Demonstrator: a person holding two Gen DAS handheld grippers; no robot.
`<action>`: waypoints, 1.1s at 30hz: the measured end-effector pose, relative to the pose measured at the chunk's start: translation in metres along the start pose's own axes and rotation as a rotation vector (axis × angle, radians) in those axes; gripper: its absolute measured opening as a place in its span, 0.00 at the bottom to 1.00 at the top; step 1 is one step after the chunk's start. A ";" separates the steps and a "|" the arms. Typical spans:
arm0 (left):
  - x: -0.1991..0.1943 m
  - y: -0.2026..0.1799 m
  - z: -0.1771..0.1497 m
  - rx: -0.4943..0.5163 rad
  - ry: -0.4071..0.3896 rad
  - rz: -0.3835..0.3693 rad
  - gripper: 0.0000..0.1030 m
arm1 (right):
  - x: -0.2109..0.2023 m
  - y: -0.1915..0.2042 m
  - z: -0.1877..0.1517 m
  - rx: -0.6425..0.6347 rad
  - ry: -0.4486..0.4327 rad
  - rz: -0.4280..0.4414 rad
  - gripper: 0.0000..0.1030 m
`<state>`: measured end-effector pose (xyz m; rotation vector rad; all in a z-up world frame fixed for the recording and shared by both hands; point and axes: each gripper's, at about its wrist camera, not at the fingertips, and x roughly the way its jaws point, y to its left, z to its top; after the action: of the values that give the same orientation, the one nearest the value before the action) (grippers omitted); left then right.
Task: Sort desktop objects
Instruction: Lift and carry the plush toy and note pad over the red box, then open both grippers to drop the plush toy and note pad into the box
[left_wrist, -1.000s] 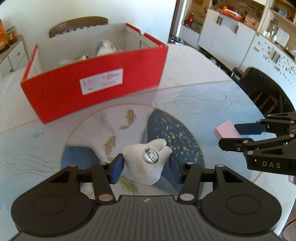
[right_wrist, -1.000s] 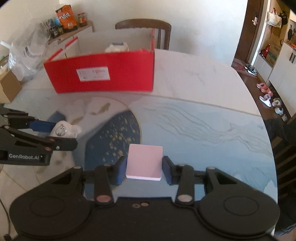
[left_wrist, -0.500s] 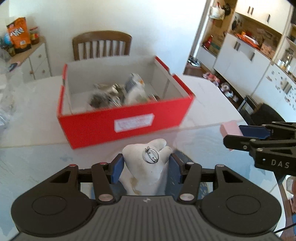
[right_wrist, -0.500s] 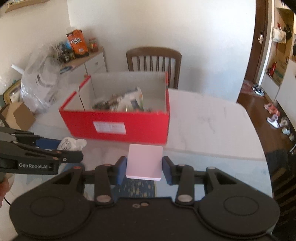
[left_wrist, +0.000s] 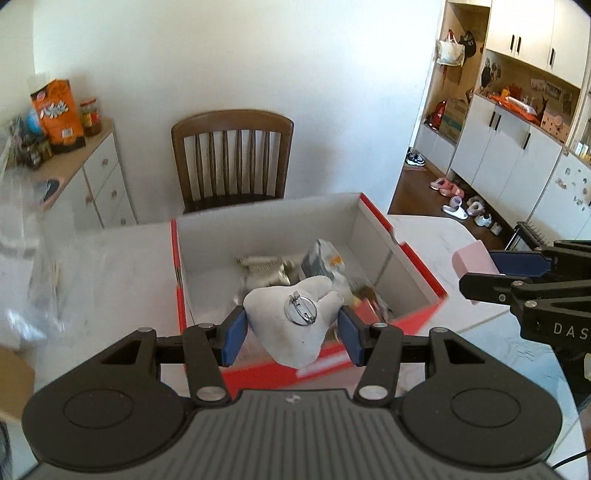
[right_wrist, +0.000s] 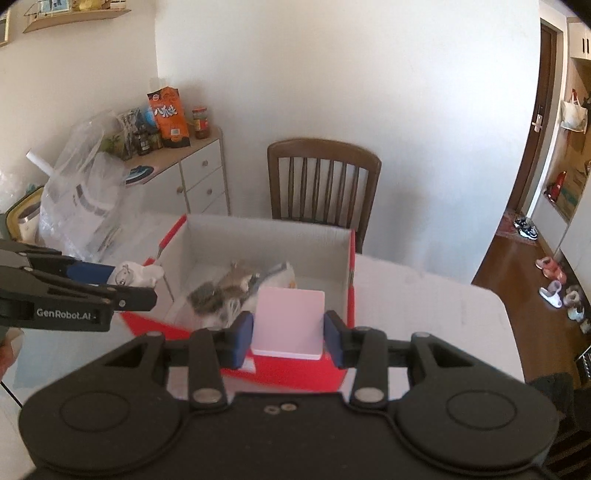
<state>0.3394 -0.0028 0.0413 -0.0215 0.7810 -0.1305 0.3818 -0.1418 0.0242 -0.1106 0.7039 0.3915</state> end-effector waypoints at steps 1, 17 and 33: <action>0.004 0.001 0.006 0.006 0.003 0.006 0.51 | 0.005 -0.001 0.004 0.001 0.001 -0.002 0.39; 0.130 0.030 0.051 -0.007 0.179 0.042 0.52 | 0.105 -0.011 0.012 -0.028 0.121 -0.079 0.39; 0.184 0.032 0.037 0.008 0.288 0.059 0.52 | 0.141 0.012 -0.011 -0.153 0.194 -0.069 0.39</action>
<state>0.4981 0.0045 -0.0632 0.0291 1.0678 -0.0813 0.4678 -0.0890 -0.0750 -0.3207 0.8589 0.3710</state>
